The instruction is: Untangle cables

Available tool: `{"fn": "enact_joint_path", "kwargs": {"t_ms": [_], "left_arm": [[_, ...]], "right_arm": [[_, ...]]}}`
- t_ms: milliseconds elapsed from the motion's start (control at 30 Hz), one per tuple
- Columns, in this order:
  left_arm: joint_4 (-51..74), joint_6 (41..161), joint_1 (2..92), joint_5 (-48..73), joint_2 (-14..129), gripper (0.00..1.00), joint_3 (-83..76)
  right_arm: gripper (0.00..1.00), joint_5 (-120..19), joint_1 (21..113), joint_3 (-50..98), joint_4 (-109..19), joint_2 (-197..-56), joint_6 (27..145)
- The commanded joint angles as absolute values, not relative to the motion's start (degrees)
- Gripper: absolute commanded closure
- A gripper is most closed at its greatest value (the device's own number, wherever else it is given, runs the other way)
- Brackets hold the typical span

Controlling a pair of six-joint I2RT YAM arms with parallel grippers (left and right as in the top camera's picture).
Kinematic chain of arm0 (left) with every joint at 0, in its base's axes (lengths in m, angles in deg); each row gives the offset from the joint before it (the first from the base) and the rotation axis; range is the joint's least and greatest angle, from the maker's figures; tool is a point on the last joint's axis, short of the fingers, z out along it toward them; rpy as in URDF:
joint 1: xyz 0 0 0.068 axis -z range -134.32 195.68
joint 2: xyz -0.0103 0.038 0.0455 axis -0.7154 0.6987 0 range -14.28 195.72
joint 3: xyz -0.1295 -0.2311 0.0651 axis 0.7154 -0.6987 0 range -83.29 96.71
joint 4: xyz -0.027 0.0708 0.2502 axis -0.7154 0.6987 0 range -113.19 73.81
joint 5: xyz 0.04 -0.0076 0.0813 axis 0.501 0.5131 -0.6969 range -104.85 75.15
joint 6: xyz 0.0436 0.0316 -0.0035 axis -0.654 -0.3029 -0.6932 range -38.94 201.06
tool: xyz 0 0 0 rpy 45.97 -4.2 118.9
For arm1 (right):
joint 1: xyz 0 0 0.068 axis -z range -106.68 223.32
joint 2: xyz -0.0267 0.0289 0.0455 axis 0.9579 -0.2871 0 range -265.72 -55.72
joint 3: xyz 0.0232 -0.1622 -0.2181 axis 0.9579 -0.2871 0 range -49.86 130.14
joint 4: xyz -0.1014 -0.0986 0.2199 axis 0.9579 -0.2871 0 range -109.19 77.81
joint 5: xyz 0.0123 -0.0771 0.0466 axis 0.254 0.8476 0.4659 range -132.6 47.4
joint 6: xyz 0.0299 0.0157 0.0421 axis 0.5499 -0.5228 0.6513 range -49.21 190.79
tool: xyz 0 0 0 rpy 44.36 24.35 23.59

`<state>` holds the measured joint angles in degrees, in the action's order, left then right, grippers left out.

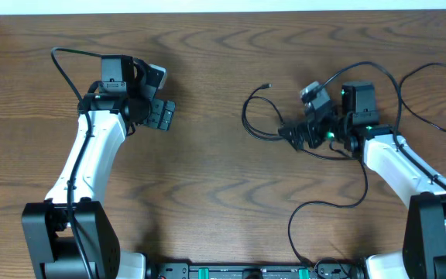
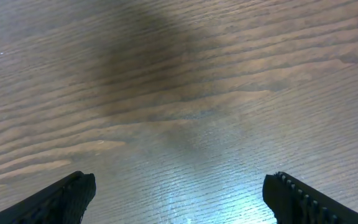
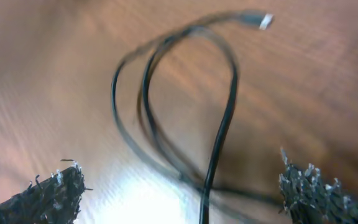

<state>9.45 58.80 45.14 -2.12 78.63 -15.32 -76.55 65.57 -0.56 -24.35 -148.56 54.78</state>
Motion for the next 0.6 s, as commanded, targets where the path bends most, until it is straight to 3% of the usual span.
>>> {"fn": "enact_joint_path", "kwargs": {"t_ms": [0,567], "left_arm": [[9.54,59.32,45.06,-2.49,79.09,0.09,-14.82],[9.54,59.32,45.06,-2.49,79.06,0.09,-14.82]], "right_arm": [[0.01,-76.58,65.44,-0.85,-27.56,-148.77,43.09],[0.02,-62.76,65.39,-0.85,-45.44,-148.73,17.91]]}}
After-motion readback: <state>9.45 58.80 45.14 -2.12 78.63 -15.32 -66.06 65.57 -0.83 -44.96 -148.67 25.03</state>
